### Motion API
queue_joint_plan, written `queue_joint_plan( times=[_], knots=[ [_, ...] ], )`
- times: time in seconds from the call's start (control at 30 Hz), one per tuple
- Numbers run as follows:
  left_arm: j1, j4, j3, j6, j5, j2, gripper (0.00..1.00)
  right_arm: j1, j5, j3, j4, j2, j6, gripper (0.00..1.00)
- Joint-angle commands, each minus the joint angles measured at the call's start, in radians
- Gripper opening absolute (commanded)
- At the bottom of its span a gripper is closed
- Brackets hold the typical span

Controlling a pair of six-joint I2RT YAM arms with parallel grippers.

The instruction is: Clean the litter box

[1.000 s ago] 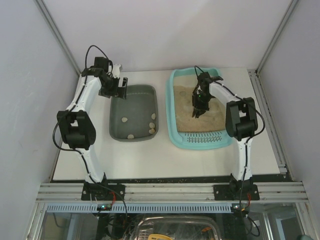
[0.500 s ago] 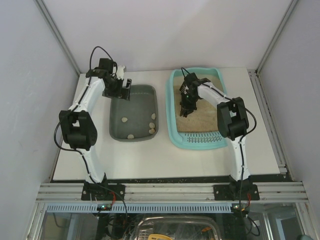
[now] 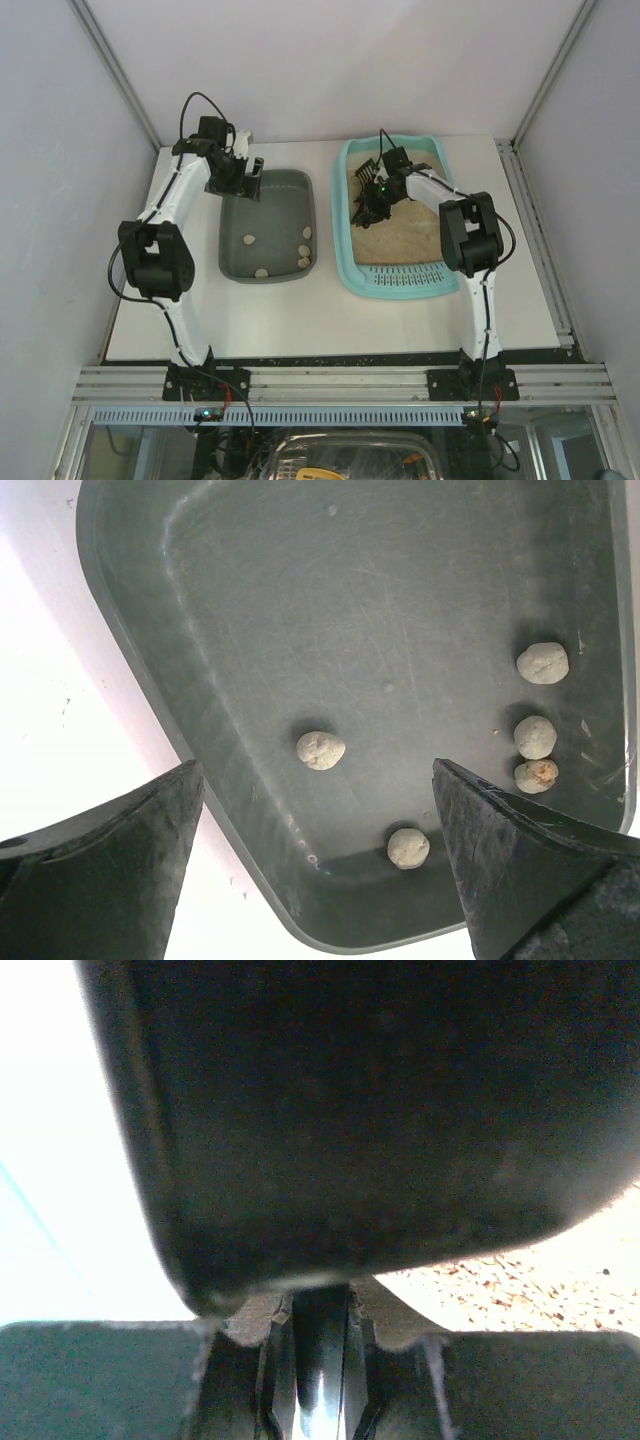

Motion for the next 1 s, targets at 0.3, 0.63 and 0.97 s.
queue_joint_plan(
  times=[0.3,0.63,0.97],
  knots=[
    [-0.004,0.021,-0.014,0.005,-0.02,-0.065,1.0,-0.061,-0.328,-0.299,0.465,-0.143,0.2,0.0],
    [-0.005,0.019,0.001,0.007,-0.012,-0.051,1.0,-0.114,-0.394,-0.356,0.469,-0.26,0.216,0.0],
    [0.0,0.02,0.028,0.016,0.03,-0.025,1.0,-0.172,-0.384,-0.537,0.422,-0.478,0.19,0.0]
  ],
)
